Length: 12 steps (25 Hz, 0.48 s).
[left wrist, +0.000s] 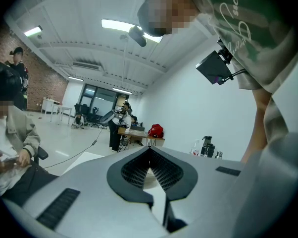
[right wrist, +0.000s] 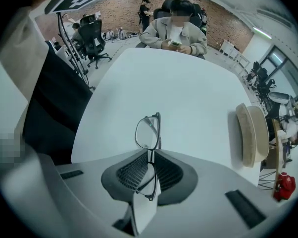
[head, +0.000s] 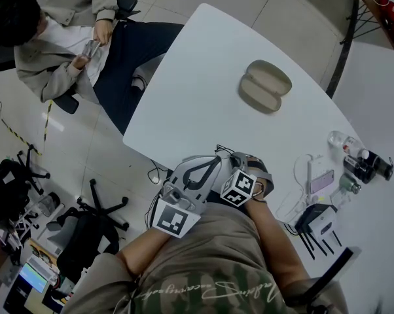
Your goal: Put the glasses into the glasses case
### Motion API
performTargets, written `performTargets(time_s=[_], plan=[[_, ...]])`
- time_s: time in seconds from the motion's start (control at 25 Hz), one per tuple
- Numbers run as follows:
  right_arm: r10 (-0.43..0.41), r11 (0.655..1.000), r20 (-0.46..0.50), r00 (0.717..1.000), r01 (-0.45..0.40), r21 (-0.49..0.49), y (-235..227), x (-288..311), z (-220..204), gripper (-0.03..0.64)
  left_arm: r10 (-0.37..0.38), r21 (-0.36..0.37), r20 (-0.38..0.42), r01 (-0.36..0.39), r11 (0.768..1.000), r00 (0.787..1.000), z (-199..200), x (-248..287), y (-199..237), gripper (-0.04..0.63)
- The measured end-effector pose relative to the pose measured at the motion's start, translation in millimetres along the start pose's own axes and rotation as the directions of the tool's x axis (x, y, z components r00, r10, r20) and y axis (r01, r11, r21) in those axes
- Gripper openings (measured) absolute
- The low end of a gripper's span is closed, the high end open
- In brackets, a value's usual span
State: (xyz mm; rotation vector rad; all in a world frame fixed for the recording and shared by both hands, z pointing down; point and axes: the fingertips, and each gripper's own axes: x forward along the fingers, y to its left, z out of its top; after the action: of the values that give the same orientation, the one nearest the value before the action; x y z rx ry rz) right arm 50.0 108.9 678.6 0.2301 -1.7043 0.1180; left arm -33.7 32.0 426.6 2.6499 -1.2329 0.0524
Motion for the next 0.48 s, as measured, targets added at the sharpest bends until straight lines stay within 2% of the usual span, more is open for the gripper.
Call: performTargets(time_s=[0.48], plan=[[-0.012,0.999,-0.007,1.0,0.012,-0.034,2.5,0.9,0.0,0.041,0.002,0.013,-0.002,-0.002,1.0,1.0,-0.8,-5.2,-4.1,0.006]])
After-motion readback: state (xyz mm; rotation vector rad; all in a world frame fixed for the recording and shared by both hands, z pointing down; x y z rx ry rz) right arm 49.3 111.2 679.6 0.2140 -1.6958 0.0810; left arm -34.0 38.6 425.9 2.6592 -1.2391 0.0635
